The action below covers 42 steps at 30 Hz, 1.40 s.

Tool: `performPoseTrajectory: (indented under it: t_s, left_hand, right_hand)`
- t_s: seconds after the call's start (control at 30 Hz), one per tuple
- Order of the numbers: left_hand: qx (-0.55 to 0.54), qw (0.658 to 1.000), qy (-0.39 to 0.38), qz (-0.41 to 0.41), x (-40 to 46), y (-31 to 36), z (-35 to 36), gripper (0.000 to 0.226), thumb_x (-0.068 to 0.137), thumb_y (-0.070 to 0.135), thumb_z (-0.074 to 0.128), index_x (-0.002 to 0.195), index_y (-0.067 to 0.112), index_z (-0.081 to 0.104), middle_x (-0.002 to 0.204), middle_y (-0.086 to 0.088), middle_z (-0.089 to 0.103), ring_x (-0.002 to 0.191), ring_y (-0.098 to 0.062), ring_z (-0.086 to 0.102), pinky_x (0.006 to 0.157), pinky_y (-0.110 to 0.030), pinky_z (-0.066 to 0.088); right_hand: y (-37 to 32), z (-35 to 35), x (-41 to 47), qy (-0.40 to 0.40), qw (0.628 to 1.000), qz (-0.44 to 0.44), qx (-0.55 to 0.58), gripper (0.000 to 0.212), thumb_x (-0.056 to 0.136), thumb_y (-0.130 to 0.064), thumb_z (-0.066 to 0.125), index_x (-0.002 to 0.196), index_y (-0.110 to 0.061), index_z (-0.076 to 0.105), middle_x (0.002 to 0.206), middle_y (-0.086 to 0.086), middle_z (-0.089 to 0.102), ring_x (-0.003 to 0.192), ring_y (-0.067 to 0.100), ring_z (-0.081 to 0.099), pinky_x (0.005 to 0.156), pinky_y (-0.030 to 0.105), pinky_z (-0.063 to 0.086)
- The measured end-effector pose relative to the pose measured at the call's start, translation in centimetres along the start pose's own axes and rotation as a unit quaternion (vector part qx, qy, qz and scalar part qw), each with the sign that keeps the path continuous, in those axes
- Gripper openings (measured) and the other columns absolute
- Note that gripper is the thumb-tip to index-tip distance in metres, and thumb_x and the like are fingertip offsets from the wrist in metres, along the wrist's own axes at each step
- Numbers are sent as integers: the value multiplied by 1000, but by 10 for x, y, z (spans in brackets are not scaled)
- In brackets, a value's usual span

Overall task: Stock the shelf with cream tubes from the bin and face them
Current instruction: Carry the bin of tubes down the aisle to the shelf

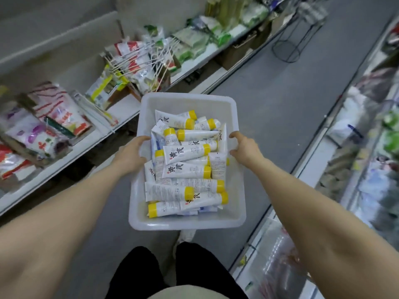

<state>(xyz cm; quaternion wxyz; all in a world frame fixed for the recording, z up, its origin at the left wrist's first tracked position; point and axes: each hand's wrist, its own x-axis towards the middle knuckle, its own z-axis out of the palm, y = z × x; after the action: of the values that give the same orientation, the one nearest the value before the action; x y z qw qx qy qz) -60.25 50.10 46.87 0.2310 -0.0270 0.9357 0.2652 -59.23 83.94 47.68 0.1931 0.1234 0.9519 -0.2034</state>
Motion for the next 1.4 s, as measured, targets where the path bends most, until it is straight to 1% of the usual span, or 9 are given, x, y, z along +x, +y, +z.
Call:
performPoseTrajectory:
  t_s: [0.13, 0.33, 0.43, 0.57, 0.7, 1.0, 1.2, 1.3, 1.4]
  left_hand:
    - [21, 998, -6, 65, 69, 97, 6, 68, 81, 7, 58, 140, 34, 38, 134, -10, 54, 120, -35, 48, 90, -36, 41]
    - [62, 986, -41, 147, 197, 227, 14, 66, 80, 9, 59, 138, 33, 38, 123, -13, 59, 105, -31, 56, 73, -30, 39]
    - [87, 977, -75, 181, 275, 295, 18, 65, 78, 12, 60, 136, 34, 38, 123, -11, 58, 107, -32, 56, 73, -30, 39]
    - [127, 957, -113, 234, 367, 393, 22, 64, 76, 13, 61, 134, 32, 39, 98, -5, 53, 108, -34, 54, 75, -32, 40]
    - [160, 938, -113, 287, 454, 500, 33, 64, 76, 14, 62, 133, 33, 40, 89, -6, 55, 101, -34, 56, 73, -33, 41]
    - [177, 928, -114, 307, 629, 728, 96, 63, 76, 17, 62, 131, 38, 39, 81, -6, 63, 90, -30, 58, 68, -32, 45]
    - [165, 930, -121, 306, 742, 864, 114, 65, 74, 20, 64, 130, 40, 38, 73, -6, 58, 83, -30, 59, 63, -30, 41]
    - [155, 928, -123, 316, 813, 941, 122, 67, 73, 18, 63, 132, 39, 40, 75, -6, 57, 82, -30, 60, 62, -30, 45]
    - [161, 922, -122, 330, 873, 1019, 125, 67, 75, 15, 64, 134, 38, 42, 75, -4, 55, 87, -33, 61, 67, -31, 47]
  right_hand:
    - [56, -64, 42, 44, 998, 39, 14, 49, 84, -9, 57, 130, -23, 44, 98, 8, 57, 96, 32, 55, 70, 30, 38]
    - [135, -138, 121, 78, 988, 119, 59, 50, 83, -13, 61, 129, -27, 45, 112, 11, 58, 102, 34, 56, 79, 40, 52]
    - [171, -173, 171, 88, 981, 154, 81, 50, 82, -14, 63, 128, -25, 46, 113, 11, 59, 104, 34, 56, 80, 36, 49]
    - [216, -225, 234, 100, 966, 213, 111, 50, 80, -15, 64, 126, -26, 46, 107, 11, 60, 103, 34, 56, 72, 31, 42]
    - [267, -277, 298, 125, 954, 244, 124, 51, 81, -13, 64, 127, -22, 46, 104, 13, 60, 103, 35, 56, 76, 35, 45]
    - [428, -421, 478, 128, 951, 256, 116, 53, 79, -13, 65, 128, -20, 45, 114, 15, 61, 107, 34, 56, 79, 35, 45]
    - [508, -534, 598, 129, 953, 251, 108, 50, 80, -12, 63, 126, -20, 45, 94, 9, 55, 101, 34, 56, 70, 30, 38]
    - [549, -586, 669, 144, 952, 252, 96, 51, 81, -11, 64, 129, -18, 47, 115, 13, 61, 112, 34, 54, 72, 28, 37]
    - [587, -633, 733, 149, 947, 265, 101, 51, 80, -12, 64, 128, -18, 47, 117, 14, 61, 111, 35, 54, 77, 32, 41]
